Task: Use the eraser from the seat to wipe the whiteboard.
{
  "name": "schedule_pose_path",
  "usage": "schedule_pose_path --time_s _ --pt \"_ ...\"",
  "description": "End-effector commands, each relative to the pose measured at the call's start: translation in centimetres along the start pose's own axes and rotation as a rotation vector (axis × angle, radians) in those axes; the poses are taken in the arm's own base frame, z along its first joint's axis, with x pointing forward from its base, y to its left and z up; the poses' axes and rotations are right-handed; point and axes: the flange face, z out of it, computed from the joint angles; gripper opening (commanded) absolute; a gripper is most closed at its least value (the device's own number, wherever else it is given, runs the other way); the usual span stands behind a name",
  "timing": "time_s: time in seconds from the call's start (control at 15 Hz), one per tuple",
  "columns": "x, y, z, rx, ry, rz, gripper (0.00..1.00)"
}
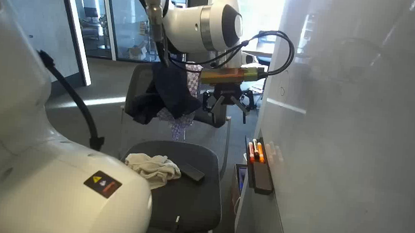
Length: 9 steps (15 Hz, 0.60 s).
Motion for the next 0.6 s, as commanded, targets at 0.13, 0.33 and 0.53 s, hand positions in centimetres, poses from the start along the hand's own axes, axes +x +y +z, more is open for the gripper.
schedule_pose_path --time_s 0.13,0.33,0.53 --pt "0.13 0.14 -0.36 -0.002 0.006 0.002 1.00" --pt "0.14 0.14 -0.37 -0.002 0.006 0.002 1.00" --pt "0.59 0.18 -0.45 -0.019 0.020 -0.015 1.00"
